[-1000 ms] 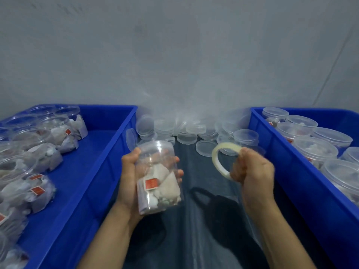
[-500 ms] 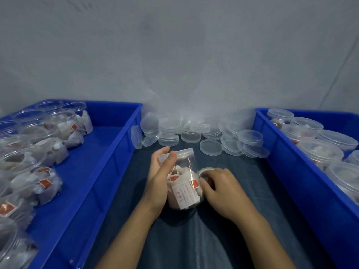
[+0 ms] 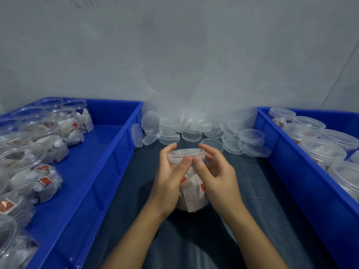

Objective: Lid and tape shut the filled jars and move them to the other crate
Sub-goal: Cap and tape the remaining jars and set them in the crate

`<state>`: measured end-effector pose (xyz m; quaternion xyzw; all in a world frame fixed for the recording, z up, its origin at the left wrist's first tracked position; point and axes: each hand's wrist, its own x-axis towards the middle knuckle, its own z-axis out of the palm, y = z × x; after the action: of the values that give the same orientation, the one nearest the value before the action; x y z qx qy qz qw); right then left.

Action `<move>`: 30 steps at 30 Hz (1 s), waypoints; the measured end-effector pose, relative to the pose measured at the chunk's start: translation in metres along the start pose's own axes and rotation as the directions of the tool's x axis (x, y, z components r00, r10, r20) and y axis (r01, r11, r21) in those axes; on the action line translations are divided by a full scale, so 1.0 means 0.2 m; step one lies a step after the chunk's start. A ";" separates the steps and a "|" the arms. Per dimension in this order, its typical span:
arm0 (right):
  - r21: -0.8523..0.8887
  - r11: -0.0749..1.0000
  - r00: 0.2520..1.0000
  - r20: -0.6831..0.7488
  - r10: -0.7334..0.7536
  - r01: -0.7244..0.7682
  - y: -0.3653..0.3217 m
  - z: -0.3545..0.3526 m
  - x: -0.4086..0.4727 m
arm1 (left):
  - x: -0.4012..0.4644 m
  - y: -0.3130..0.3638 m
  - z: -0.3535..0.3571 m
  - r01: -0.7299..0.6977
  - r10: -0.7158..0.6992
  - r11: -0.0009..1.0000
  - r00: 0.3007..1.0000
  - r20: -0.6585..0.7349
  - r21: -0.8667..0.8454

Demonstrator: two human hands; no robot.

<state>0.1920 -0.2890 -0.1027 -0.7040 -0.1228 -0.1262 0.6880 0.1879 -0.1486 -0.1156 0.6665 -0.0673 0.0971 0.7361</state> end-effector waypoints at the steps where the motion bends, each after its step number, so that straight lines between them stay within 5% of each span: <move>1: 0.004 1.000 1.000 0.000 -0.010 0.010 0.00 0.00 0.00 | 0.00 0.00 0.00 0.002 -0.002 1.000 1.000 0.001 -0.007; 30: 0.093 0.995 0.999 0.010 -0.034 0.032 0.05 -0.01 0.02 | 0.01 -0.03 -0.03 -0.008 0.008 1.000 1.000 -0.016 -0.013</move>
<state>0.1981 -0.2908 -0.1105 -0.6699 -0.1442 -0.1275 0.7171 0.1911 -0.1437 -0.1209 0.6604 -0.0646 0.1051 0.7407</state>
